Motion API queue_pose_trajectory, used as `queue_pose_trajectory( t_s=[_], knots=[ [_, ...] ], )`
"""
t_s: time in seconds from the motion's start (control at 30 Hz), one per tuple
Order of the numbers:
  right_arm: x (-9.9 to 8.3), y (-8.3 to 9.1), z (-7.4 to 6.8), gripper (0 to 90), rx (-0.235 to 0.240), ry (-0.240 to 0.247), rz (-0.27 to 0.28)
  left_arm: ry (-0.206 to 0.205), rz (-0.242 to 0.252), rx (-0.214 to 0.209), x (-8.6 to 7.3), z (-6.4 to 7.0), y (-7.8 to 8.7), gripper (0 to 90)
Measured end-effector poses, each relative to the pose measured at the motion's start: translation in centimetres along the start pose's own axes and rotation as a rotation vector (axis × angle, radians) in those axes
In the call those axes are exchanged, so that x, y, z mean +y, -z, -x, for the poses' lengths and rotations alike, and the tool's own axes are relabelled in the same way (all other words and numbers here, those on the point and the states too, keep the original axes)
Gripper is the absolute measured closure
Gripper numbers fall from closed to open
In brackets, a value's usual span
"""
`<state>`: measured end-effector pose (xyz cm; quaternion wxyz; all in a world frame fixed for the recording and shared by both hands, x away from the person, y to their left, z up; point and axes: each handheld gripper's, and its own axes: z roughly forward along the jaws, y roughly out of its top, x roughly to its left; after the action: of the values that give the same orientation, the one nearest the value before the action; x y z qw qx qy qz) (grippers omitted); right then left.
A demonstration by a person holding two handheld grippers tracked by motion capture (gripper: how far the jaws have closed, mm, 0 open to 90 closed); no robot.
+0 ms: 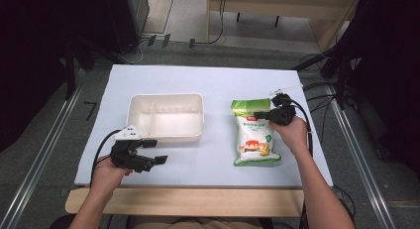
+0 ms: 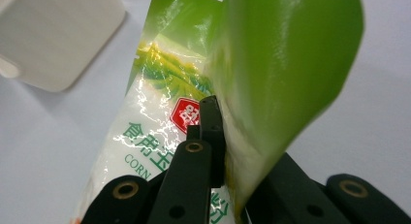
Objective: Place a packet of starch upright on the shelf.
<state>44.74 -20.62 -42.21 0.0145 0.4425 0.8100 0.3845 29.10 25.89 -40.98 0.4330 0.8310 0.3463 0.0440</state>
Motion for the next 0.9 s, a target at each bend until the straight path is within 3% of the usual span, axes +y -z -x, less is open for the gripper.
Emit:
queue_pose_trajectory(
  t_s=[0.43, 0.63, 0.77, 0.9],
  knots=[
    [1.1, 4.2, -2.8, 90.0, 0.01, 0.063, 0.081, -0.001, 0.006, -0.006, 0.0, 0.1, -0.1, 25.4],
    [2.2, 5.3, -4.4, 90.0, 0.031, 0.098, 0.112, -0.004, 0.004, -0.009, 0.0, 0.1, -0.1, 26.3],
    [3.2, 5.9, -5.9, 90.0, 0.029, 0.14, 0.12, -0.007, 0.01, -0.013, 0.1, 0.2, 0.0, 26.5],
    [4.0, 6.3, -6.5, 90.0, 0.023, 0.16, 0.134, -0.003, 0.001, -0.007, 0.1, 0.1, 0.0, 26.4]
  ],
)
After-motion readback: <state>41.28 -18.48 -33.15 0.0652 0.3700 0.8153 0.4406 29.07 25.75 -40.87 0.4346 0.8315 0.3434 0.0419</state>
